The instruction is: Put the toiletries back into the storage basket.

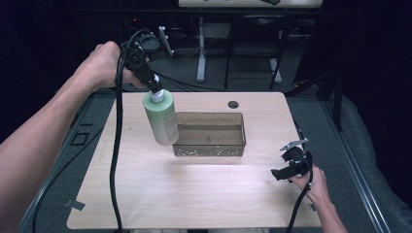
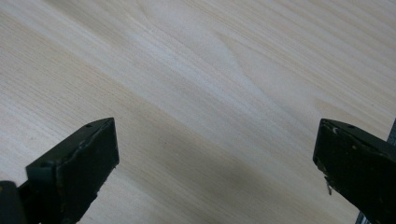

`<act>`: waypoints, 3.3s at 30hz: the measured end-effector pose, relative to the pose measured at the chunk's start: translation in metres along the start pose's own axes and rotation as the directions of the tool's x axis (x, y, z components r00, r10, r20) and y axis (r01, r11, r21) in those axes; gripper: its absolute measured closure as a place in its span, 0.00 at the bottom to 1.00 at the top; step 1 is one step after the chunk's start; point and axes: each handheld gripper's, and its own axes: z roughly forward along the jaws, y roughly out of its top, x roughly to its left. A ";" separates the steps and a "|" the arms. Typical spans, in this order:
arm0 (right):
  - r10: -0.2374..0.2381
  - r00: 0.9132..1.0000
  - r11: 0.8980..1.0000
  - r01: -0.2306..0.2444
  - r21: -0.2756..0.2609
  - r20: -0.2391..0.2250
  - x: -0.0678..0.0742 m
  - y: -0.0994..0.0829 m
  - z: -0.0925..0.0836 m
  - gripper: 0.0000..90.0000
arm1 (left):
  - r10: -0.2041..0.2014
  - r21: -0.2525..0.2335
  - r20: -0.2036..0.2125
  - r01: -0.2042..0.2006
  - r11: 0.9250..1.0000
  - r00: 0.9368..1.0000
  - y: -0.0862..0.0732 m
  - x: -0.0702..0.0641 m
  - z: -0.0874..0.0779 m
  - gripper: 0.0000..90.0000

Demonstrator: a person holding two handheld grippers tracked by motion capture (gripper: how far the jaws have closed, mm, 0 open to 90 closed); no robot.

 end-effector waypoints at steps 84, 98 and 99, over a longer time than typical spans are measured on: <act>-0.010 1.000 1.000 0.010 0.013 -0.001 0.000 0.001 0.001 0.00 | 0.006 0.023 0.001 -0.006 1.000 1.000 0.063 0.005 0.056 0.70; -0.012 1.000 1.000 0.012 0.014 0.002 0.001 0.001 0.001 0.00 | 0.003 0.022 -0.003 -0.003 1.000 1.000 0.060 0.008 0.064 0.70; -0.012 1.000 1.000 0.012 0.011 0.004 0.001 0.001 0.000 0.00 | 0.007 0.024 -0.001 -0.007 1.000 1.000 0.060 0.008 0.065 0.70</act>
